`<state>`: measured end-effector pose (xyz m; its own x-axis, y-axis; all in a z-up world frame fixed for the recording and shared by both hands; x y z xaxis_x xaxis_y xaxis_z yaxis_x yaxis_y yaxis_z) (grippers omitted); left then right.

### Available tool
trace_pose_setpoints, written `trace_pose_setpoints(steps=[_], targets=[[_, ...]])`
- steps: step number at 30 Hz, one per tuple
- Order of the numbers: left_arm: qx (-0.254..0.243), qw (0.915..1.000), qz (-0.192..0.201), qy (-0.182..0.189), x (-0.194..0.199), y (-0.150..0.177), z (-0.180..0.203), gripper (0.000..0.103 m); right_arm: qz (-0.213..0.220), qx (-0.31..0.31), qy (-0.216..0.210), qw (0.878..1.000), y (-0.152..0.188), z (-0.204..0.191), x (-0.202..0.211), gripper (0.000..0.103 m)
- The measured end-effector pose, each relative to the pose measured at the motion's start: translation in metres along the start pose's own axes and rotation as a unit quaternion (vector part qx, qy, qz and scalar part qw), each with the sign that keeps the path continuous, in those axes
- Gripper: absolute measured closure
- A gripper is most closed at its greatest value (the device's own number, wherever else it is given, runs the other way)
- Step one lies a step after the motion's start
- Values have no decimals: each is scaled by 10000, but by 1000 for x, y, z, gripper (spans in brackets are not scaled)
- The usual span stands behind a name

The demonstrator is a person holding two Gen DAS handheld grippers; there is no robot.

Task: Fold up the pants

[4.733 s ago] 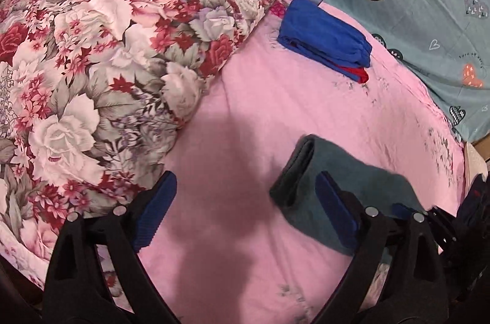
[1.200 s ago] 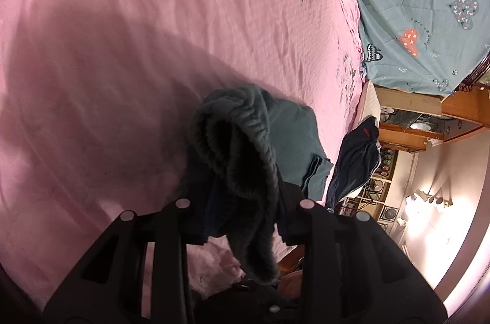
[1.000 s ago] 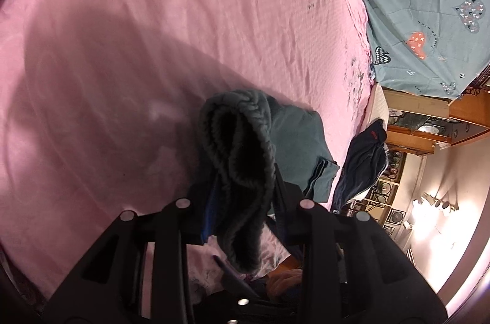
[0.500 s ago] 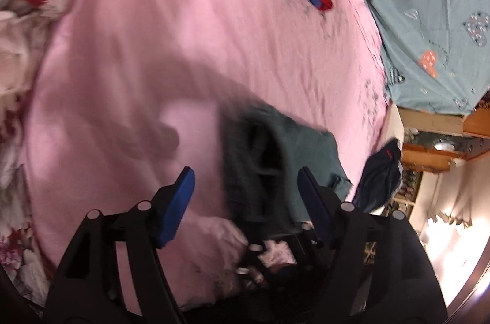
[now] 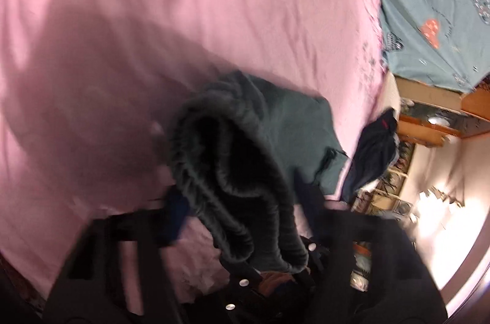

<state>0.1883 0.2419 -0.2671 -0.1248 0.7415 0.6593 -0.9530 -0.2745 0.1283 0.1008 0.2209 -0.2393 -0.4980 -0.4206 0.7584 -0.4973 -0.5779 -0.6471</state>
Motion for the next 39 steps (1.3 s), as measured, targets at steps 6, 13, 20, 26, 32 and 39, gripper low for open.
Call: trace_pose_setpoints(steps=[6,13,20,26,32,39], targets=[[-356,9993,51,109,3,4,45,69,292,-807,-67,9963,-6,44,35,95],[-1324,9901,-261,391,-50,21,168,69,795,-2537,114,9639,22,144,109,95],[-1926,9761,-972,246,-167,54,257,69,838,-4097,467,9072,112,246,163,95],[-2202,9641,-1381,-548,-265,71,285,69,683,-5154,479,8529,196,304,161,96],[-2384,9508,-1545,-1239,-313,78,294,69,612,-5577,388,8269,243,326,155,96],[-2525,9332,-1808,-1810,-335,85,288,53,533,-5786,260,8135,267,324,149,96]])
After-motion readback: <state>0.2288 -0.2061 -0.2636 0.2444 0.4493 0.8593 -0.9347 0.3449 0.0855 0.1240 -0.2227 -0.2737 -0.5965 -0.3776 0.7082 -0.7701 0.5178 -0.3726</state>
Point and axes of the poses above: each gripper's, at about its wrist camera, not at the fingertips, and x roughly against the way its jaws point, z to its right, y to its underside, the point moved 10 cm from there along -x, roughly the way its jaws point, and after that the axes turned 7 degrees about -x, right-handed, at the moved point
